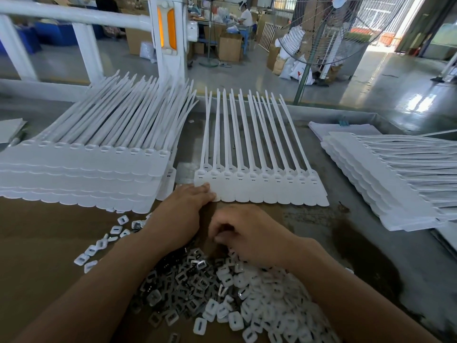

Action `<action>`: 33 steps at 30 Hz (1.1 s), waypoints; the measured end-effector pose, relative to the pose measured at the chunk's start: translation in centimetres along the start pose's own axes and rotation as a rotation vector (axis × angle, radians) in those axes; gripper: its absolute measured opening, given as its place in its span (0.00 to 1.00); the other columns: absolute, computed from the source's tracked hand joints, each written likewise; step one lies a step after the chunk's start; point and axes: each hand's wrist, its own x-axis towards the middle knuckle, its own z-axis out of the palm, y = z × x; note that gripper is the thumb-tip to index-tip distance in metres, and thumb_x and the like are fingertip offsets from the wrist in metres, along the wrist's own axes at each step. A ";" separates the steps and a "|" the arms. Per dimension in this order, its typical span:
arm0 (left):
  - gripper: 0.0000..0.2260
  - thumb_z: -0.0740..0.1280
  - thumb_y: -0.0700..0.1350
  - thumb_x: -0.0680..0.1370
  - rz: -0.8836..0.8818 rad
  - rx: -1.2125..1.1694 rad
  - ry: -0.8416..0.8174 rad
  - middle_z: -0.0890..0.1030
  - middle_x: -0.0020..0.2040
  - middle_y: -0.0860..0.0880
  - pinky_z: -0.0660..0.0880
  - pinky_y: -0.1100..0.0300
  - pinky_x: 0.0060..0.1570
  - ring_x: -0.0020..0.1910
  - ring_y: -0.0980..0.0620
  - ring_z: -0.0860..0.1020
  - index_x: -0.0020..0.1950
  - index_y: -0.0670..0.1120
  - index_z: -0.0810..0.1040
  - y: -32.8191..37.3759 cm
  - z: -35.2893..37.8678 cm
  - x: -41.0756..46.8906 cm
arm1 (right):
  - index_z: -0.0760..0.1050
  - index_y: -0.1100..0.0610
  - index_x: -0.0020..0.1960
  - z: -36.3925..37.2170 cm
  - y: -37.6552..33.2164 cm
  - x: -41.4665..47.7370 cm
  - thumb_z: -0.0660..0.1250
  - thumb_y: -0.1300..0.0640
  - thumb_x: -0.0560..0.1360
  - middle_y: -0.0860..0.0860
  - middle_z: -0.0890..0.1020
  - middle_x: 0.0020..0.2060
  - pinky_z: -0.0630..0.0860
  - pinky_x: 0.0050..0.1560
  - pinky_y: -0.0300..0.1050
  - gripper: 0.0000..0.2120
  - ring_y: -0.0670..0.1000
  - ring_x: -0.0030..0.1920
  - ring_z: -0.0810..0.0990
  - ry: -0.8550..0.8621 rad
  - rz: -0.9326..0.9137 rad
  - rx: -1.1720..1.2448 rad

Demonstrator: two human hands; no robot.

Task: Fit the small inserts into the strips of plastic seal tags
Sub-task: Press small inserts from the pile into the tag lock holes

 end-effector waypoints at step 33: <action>0.18 0.57 0.37 0.76 0.044 0.001 0.053 0.73 0.63 0.49 0.63 0.65 0.57 0.61 0.52 0.68 0.64 0.49 0.74 0.7 -0.7 -0.4 | 0.73 0.58 0.34 0.1 3.1 12.2 0.59 0.61 0.73 0.52 0.81 0.46 0.77 0.47 0.48 0.10 0.52 0.46 0.78 0.288 0.474 -0.062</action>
